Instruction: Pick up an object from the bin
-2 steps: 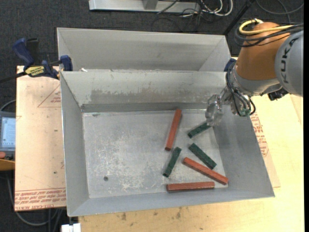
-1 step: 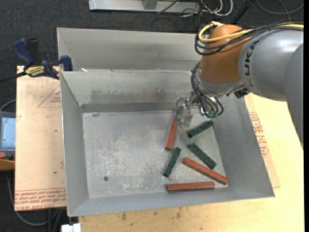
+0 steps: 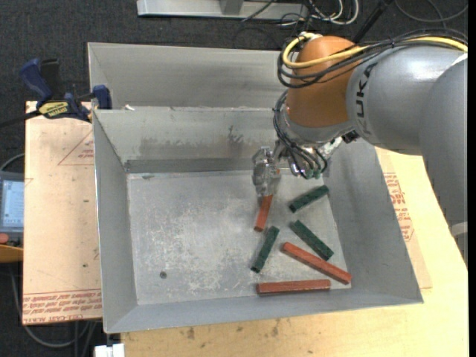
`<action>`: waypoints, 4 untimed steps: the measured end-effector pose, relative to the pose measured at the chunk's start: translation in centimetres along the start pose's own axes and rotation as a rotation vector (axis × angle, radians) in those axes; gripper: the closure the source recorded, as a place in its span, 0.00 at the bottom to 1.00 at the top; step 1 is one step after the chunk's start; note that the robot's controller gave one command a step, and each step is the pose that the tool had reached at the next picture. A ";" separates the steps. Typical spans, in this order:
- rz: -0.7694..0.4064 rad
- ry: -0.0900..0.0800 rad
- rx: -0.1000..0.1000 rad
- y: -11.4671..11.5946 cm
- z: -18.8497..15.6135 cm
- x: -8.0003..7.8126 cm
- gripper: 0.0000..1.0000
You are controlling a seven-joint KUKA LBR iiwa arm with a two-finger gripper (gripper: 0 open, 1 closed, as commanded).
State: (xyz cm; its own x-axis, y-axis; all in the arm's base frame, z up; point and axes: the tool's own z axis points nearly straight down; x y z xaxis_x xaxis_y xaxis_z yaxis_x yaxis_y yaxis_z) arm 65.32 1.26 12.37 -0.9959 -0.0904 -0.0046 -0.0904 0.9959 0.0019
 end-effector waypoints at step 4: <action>-0.289 -0.003 0.002 -3.9 5.1 5.8 0.00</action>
Offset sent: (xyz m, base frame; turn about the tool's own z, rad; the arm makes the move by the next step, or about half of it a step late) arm -0.0197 -0.0428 -0.0167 -0.0545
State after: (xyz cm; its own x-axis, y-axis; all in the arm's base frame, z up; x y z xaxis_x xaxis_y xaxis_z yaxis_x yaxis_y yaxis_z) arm 59.89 -3.16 7.20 -0.9288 -0.3705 -0.0074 -0.3705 0.9288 -0.0021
